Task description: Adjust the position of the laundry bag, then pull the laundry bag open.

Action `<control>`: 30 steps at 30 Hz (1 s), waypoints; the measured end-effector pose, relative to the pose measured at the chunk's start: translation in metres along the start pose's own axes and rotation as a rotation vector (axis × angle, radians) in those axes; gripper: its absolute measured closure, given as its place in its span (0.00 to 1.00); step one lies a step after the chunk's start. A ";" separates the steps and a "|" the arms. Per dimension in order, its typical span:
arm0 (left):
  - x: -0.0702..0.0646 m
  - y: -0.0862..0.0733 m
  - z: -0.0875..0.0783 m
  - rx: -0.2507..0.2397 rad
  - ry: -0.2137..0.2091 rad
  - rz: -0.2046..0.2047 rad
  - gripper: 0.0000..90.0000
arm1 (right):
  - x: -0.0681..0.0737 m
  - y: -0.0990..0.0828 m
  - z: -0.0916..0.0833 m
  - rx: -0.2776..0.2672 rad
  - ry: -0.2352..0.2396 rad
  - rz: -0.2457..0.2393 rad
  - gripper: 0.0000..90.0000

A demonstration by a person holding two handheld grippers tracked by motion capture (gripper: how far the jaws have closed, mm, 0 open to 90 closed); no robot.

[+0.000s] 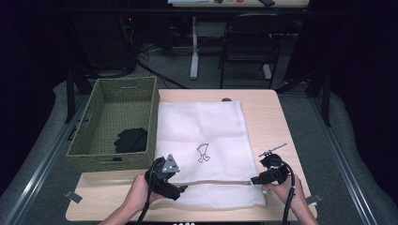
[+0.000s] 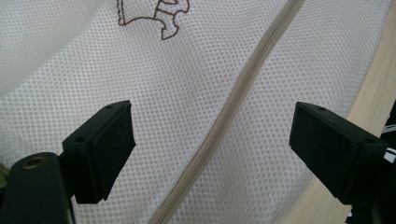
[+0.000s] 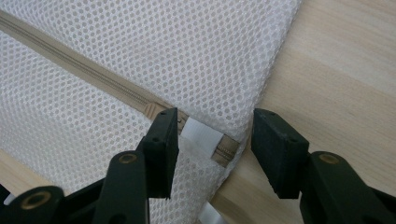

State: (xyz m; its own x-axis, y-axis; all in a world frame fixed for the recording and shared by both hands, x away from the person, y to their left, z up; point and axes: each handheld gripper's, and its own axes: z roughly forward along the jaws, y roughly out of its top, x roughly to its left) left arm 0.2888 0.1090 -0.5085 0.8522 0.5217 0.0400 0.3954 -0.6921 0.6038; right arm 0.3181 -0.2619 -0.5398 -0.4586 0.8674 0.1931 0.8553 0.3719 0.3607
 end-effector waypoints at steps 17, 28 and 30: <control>-0.006 0.020 0.012 -0.004 -0.026 0.039 0.16 | 0.007 -0.001 0.012 0.045 -0.052 0.003 0.73; -0.017 0.040 0.023 -0.022 -0.039 0.091 0.17 | 0.007 -0.001 0.003 -0.025 -0.002 0.005 0.93; -0.020 0.046 0.027 -0.032 -0.046 0.100 0.17 | 0.008 -0.002 0.000 -0.037 -0.003 0.001 0.93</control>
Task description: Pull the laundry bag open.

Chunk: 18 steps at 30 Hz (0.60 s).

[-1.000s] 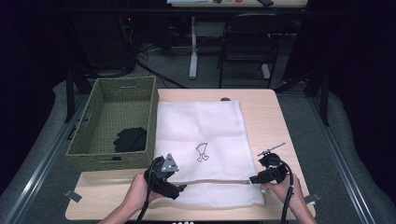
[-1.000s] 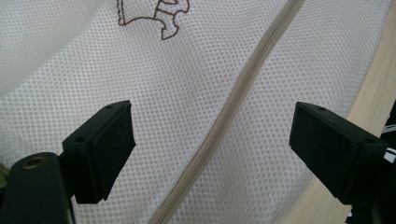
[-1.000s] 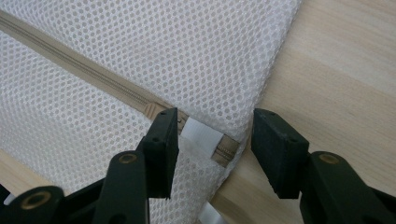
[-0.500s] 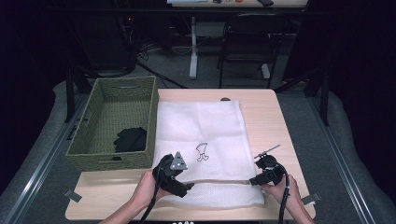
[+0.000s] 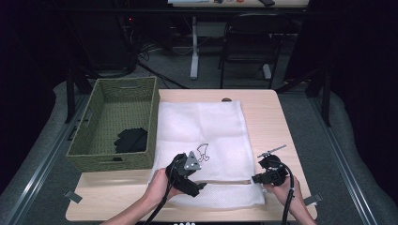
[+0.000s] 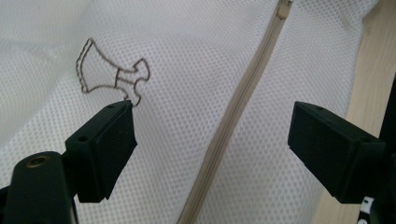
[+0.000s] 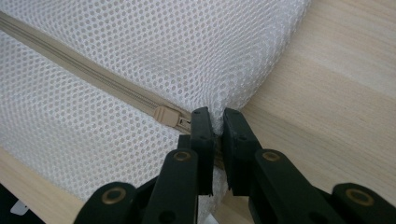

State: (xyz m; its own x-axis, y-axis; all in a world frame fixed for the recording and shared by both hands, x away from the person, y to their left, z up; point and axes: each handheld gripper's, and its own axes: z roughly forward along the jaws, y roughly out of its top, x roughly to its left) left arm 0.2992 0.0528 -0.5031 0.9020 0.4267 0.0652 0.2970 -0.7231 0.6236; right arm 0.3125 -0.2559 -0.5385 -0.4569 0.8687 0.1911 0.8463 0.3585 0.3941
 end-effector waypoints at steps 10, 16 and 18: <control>-0.018 0.030 0.033 -0.030 -0.046 0.080 0.20 | 0.001 -0.003 -0.012 -0.065 0.025 -0.014 0.93; -0.031 0.040 0.051 -0.041 -0.067 0.136 0.30 | 0.002 -0.004 -0.017 -0.095 0.039 -0.015 0.93; -0.033 0.043 0.056 -0.051 -0.070 0.143 0.34 | 0.002 -0.004 -0.019 -0.108 0.042 -0.022 0.94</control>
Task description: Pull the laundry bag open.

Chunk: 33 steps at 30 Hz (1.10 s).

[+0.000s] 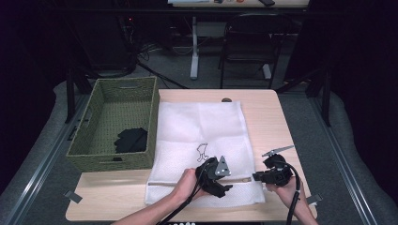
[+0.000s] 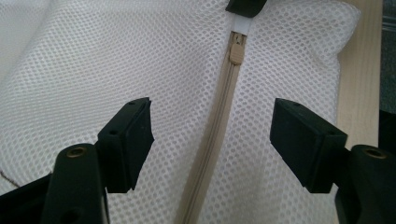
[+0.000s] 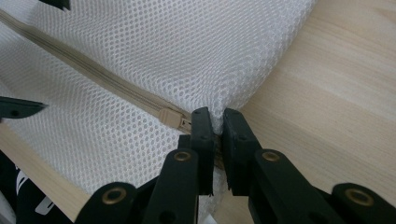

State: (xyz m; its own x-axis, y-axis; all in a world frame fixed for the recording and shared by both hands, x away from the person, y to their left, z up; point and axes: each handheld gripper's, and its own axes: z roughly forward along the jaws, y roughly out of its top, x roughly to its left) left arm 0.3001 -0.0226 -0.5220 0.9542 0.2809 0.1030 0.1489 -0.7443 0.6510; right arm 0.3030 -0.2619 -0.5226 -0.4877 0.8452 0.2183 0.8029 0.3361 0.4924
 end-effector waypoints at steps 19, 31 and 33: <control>-0.015 0.021 0.030 -0.022 -0.026 0.106 0.71 | 0.006 0.000 -0.010 -0.058 0.049 -0.009 0.94; -0.017 0.016 0.041 -0.037 0.006 0.116 0.83 | 0.009 0.001 -0.012 -0.085 0.079 -0.004 0.94; -0.017 0.016 0.041 -0.041 0.005 0.114 0.87 | 0.009 0.001 -0.012 -0.085 0.080 -0.004 0.94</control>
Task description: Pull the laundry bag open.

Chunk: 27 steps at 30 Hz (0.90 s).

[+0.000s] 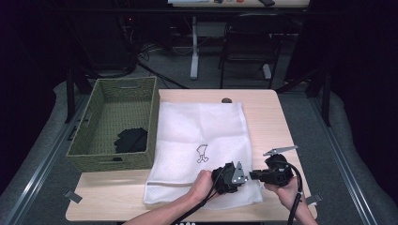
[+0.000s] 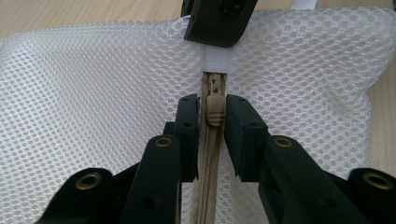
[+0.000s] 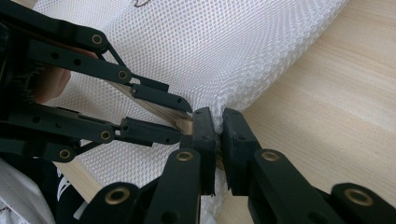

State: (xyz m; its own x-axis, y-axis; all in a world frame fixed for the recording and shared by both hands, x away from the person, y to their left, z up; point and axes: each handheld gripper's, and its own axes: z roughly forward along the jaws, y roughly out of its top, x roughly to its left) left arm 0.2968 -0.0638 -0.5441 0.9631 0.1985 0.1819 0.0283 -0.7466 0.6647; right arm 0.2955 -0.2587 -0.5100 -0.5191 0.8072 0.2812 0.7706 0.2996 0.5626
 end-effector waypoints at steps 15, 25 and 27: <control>-0.004 -0.005 0.002 -0.024 0.017 -0.008 0.95 | 0.003 0.001 0.001 -0.025 0.017 0.008 0.95; -0.004 -0.007 0.009 -0.011 0.011 -0.029 0.95 | 0.006 0.002 0.003 -0.010 0.011 -0.003 0.95; -0.003 -0.008 0.009 -0.015 0.002 -0.034 0.96 | 0.005 0.002 0.003 -0.009 0.010 -0.005 0.94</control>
State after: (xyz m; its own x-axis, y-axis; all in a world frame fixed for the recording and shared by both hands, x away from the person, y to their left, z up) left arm 0.2959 -0.0644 -0.5566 0.9610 0.2248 0.1609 0.0566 -0.7299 0.6812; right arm 0.2952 -0.2524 -0.5101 -0.5262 0.8008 0.2860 0.7650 0.2989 0.5705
